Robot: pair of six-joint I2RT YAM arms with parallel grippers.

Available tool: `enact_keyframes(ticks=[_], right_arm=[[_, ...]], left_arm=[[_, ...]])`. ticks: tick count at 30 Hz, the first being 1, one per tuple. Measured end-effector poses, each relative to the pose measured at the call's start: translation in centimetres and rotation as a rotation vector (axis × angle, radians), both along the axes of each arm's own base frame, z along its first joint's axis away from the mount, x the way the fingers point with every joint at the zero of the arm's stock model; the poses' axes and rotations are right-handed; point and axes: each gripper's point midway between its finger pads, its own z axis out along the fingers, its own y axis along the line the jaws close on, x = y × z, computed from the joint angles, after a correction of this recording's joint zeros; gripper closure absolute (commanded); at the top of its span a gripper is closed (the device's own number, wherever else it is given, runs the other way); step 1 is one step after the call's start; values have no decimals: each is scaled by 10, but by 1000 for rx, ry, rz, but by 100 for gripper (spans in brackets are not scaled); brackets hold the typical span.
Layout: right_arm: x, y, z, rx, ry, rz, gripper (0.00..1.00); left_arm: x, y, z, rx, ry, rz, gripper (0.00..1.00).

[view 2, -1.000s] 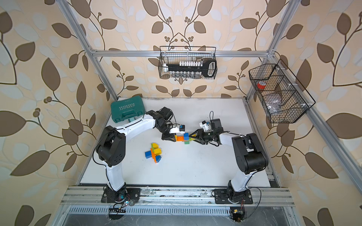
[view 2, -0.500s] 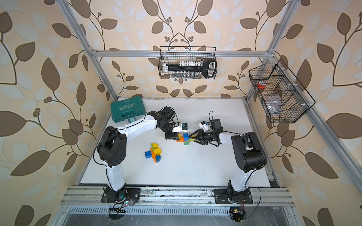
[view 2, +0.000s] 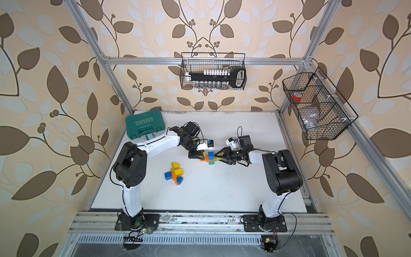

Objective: Assemble a fork with lego
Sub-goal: Assemble the lego brick with the lego brick.

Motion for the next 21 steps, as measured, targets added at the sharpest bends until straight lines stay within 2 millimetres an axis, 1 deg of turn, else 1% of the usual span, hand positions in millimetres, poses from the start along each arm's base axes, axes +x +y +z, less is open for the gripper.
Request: enact_keyframes(ticks=[12, 21], right_arm=[[1, 0, 0, 5, -9, 2, 52], [3, 0, 0, 9, -19, 4, 52]], left_arm=[[5, -3, -2, -15, -13, 18, 88], [2, -5, -1, -22, -22, 11, 89]])
